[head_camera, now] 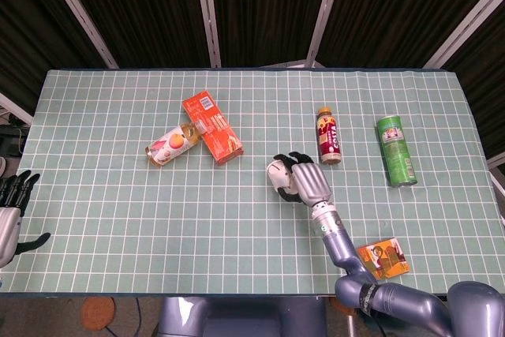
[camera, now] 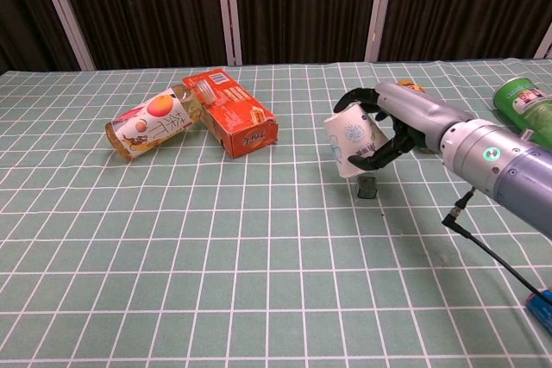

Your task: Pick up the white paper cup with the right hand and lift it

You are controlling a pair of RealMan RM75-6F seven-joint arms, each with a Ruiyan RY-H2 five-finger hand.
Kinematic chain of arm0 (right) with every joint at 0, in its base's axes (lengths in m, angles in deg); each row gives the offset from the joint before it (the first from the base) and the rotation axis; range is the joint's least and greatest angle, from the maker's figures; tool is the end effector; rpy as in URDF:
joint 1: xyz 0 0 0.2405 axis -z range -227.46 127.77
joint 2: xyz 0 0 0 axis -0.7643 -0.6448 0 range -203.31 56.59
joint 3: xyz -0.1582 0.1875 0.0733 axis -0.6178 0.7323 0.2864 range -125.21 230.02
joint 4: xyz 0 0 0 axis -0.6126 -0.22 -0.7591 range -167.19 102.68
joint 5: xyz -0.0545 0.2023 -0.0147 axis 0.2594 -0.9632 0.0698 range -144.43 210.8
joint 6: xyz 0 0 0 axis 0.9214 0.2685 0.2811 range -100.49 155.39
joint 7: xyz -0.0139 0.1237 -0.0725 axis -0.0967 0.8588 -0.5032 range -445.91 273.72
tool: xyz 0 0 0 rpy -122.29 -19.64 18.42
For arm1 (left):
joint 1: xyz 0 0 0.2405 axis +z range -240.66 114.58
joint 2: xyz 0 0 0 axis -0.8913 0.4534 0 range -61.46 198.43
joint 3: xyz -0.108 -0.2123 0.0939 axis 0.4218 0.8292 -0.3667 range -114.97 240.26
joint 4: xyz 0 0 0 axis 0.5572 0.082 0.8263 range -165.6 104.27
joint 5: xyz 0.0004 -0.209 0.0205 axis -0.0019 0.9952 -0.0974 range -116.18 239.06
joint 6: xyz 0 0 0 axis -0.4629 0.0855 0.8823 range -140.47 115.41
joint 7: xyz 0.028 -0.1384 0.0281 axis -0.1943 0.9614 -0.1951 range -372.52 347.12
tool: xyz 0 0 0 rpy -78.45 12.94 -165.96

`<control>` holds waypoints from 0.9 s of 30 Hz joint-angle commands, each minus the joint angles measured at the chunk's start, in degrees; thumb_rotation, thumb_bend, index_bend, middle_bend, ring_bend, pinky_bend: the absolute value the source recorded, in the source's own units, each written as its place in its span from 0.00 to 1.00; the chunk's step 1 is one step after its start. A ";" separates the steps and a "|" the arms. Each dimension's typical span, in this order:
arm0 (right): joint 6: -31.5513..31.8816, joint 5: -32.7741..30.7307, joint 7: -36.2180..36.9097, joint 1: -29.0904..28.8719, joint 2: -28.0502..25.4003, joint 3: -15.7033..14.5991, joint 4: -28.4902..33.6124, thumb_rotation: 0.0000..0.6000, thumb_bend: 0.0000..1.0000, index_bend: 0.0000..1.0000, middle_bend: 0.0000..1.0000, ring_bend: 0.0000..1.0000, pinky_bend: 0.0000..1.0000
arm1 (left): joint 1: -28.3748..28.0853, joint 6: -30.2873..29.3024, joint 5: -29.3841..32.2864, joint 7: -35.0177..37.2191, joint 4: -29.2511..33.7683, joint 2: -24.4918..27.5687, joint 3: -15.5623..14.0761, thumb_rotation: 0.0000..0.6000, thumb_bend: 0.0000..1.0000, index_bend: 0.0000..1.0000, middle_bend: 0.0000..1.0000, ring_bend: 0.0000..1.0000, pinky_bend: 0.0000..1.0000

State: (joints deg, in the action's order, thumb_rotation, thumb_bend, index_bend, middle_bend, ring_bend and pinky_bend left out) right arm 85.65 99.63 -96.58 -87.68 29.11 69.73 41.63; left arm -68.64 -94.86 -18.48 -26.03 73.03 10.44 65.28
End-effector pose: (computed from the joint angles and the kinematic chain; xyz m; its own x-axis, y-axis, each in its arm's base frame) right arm -0.1447 -0.3465 -0.0529 0.1608 -0.2303 0.9598 -0.9676 -0.2285 0.1073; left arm -0.2931 0.1803 0.1718 0.5093 0.0734 0.8575 0.8563 0.0564 -0.5134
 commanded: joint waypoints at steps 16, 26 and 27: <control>-0.86 -1.34 1.04 -0.25 0.03 -0.92 -0.43 1.00 0.25 0.20 0.31 0.13 0.13 | -0.22 0.40 0.26 0.17 0.19 0.11 -0.03 1.00 0.00 0.00 0.00 0.00 0.00; -2.18 -1.29 1.87 0.76 -2.99 -2.91 2.99 1.00 0.23 0.06 0.18 0.06 0.09 | -0.22 0.37 0.06 0.45 0.31 0.27 -0.15 1.00 0.00 0.00 0.00 0.00 0.00; -2.19 -1.23 1.88 0.89 -3.22 -3.13 3.28 1.00 0.23 0.06 0.18 0.06 0.09 | -0.21 0.32 0.01 0.43 0.34 0.28 -0.16 1.00 0.00 0.00 0.00 0.00 0.00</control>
State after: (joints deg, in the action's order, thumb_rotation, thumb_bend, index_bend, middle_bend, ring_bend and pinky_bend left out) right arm 83.47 98.31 -94.76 -86.93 26.05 66.77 44.74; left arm -68.85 -94.53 -18.46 -25.60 73.36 10.72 65.12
